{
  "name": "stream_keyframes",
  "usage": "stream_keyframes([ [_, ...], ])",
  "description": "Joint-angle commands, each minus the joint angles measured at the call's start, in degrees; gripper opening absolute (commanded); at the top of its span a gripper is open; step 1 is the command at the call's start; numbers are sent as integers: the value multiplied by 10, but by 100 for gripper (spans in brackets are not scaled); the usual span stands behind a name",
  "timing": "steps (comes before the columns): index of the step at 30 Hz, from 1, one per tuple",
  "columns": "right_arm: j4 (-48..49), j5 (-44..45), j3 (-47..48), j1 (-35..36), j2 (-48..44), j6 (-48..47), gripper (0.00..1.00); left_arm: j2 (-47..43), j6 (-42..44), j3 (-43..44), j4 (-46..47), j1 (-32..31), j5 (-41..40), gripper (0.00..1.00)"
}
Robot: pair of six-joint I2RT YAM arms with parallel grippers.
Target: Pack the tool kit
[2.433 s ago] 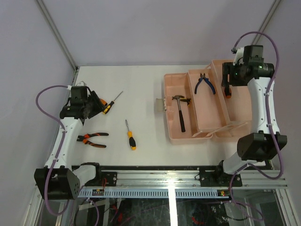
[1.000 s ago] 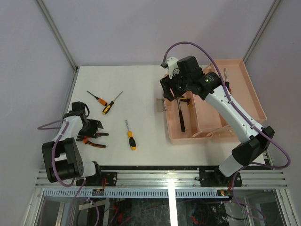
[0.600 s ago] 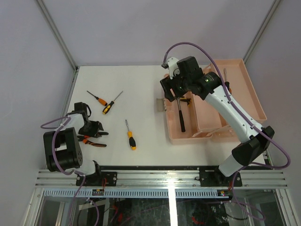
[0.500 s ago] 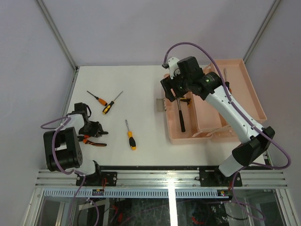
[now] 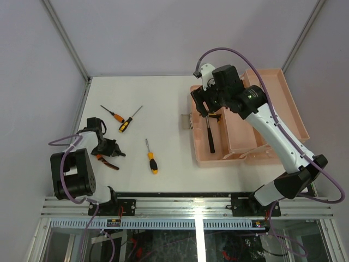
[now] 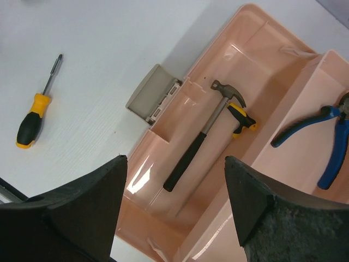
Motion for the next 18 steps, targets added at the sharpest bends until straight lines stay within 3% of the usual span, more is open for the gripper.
stream_keyframes([
  [1, 11, 30, 13, 3, -40, -11, 79, -55, 38, 79, 15, -25, 36, 0],
  [5, 27, 70, 4, 3, -64, -11, 82, -96, 45, 168, 7, -61, 67, 0],
  [8, 35, 172, 4, 1, -78, 5, 89, -92, 51, 231, 46, -111, 93, 0],
  [11, 35, 253, 9, -23, -89, 29, 97, -56, 74, 322, 88, -193, 107, 0],
  [18, 44, 270, 3, -141, -138, 110, 99, 61, 93, 480, 167, -357, 159, 0],
])
